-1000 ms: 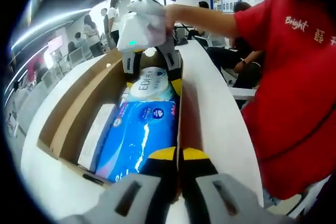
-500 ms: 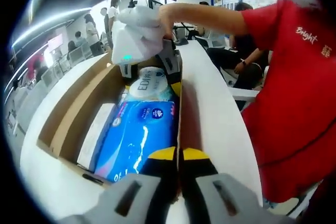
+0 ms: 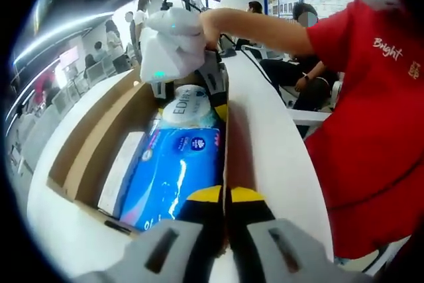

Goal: Operate the shoe box by opening the lid, removing the specified soft item, and placing it in the target area until the item is outside and the box remains undamaged.

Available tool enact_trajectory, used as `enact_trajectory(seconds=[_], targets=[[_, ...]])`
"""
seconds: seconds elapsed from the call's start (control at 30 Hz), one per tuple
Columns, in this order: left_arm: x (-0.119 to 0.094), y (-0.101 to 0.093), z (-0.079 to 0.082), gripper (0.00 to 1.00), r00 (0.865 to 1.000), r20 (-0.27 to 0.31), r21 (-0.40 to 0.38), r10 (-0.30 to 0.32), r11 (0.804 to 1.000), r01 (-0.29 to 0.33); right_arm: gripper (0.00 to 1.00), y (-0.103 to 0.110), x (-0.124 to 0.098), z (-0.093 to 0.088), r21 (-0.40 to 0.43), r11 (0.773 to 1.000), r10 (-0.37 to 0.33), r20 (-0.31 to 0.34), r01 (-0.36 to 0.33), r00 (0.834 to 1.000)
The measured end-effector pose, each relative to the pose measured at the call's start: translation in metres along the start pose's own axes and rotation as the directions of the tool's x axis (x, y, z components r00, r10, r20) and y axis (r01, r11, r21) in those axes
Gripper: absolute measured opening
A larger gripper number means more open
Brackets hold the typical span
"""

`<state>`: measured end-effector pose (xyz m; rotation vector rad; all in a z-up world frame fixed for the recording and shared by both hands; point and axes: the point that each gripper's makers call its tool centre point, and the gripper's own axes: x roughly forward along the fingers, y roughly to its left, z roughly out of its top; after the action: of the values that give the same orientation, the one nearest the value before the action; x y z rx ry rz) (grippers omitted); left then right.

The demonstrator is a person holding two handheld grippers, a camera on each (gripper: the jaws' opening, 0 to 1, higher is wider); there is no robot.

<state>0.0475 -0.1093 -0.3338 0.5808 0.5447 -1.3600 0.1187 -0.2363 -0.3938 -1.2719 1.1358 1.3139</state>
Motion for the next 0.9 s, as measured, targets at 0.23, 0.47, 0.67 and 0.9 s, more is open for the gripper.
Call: enact_trajectory(seconds=[0.23, 0.47, 0.67, 0.9], targets=[[-0.0004, 0.0025, 0.0004, 0.02, 1.000, 0.014, -0.006, 0.026, 1.000, -0.026, 0.65, 0.0008, 0.0000, -0.0002, 0.000, 1.000, 0.008, -0.001, -0.008, 1.000], [0.0002, 0.0029, 0.0001, 0.02, 0.999, 0.021, 0.009, 0.032, 0.999, -0.032, 0.65, -0.0005, 0.0015, -0.0005, 0.013, 1.000, 0.003, -0.063, -0.002, 0.998], [0.0010, 0.0029, -0.0002, 0.01, 1.000, 0.004, -0.005, 0.004, 1.000, -0.004, 0.67, -0.0003, 0.0013, -0.0022, 0.012, 1.000, 0.007, -0.061, -0.006, 0.998], [0.0014, 0.0038, -0.0001, 0.01, 1.000, -0.008, -0.041, -0.017, 0.999, 0.017, 0.67, 0.0006, 0.0010, -0.0025, 0.013, 1.000, -0.001, -0.052, 0.001, 0.999]])
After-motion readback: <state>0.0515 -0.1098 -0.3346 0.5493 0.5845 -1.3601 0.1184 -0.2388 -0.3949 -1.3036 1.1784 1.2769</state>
